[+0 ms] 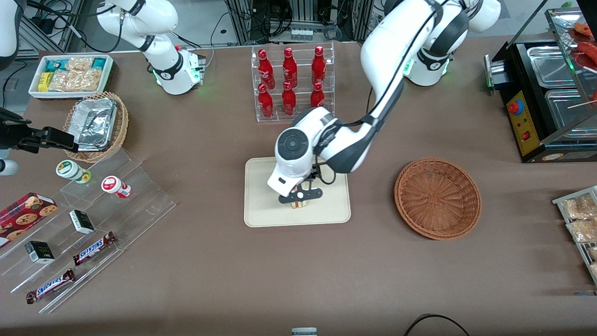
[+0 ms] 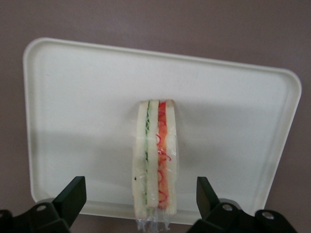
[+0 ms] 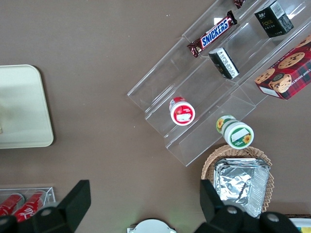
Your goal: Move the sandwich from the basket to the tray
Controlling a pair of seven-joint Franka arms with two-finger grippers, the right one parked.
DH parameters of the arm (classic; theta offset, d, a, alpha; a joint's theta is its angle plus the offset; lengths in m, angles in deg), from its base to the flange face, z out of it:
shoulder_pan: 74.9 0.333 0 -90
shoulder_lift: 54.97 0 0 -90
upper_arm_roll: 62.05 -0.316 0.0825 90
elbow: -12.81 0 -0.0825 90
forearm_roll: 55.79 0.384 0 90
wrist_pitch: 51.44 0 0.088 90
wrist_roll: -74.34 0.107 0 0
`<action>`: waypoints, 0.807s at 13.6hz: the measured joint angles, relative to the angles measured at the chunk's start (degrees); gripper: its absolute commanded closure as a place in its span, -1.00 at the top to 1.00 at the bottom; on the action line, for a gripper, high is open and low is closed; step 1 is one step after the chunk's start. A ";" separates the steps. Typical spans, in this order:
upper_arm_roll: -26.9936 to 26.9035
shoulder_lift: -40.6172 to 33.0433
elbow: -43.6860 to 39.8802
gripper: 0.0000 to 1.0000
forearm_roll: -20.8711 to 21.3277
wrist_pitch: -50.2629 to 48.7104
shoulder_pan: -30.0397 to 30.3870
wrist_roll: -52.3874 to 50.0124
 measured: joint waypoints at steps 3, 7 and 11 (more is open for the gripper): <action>0.06 -3.57 -0.39 1.00 -0.11 -1.20 2.44 0.73; -0.18 -6.88 -0.43 1.00 -0.11 -5.34 5.55 6.15; -0.39 -10.16 -0.47 1.00 -0.10 -12.05 12.25 12.14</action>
